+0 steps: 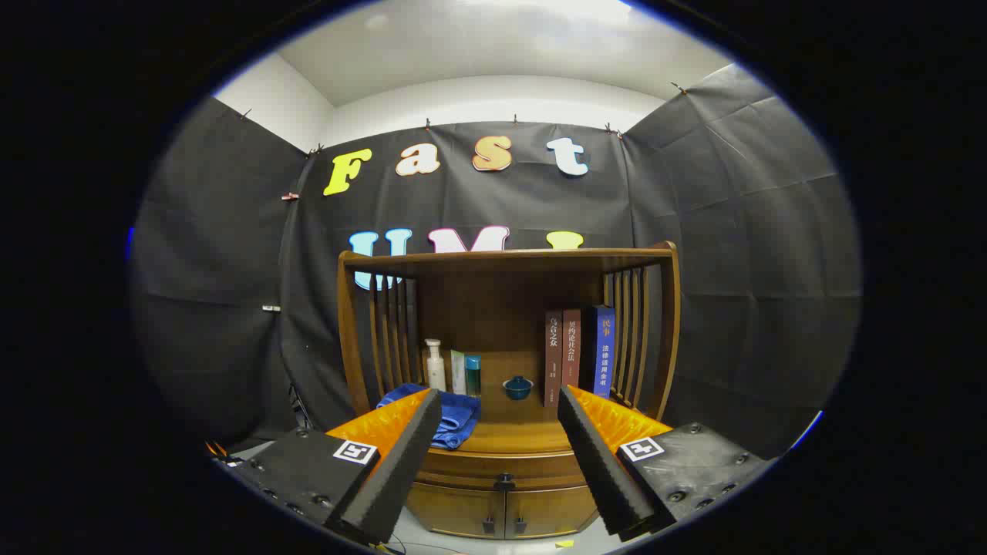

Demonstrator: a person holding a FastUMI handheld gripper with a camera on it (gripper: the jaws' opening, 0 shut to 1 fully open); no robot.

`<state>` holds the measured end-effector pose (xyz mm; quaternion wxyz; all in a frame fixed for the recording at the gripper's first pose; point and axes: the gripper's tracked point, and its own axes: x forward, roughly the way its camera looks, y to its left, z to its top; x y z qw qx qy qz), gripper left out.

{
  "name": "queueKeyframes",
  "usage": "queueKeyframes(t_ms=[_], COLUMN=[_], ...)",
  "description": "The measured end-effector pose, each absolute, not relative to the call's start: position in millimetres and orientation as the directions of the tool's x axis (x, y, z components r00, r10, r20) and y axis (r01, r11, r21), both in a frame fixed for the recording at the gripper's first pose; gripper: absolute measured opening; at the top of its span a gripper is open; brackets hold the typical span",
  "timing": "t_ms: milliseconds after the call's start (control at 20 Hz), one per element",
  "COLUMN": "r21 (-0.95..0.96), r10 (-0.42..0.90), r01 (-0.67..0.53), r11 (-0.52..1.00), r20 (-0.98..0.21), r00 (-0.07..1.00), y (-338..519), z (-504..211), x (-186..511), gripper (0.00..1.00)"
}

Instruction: Pull open the drawer, take out the items inside it, and place them on the countertop above the cabinet.

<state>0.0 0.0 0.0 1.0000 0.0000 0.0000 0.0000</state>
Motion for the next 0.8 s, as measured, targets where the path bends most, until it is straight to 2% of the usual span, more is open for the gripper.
queueKeyframes(t_ms=[800], r21=[0.002], r10=[0.003], r01=[-0.003], r11=[1.0], r20=[0.009], r00=[1.0], y=[-1.7], z=[0.0], x=[2.0], gripper=[0.99])
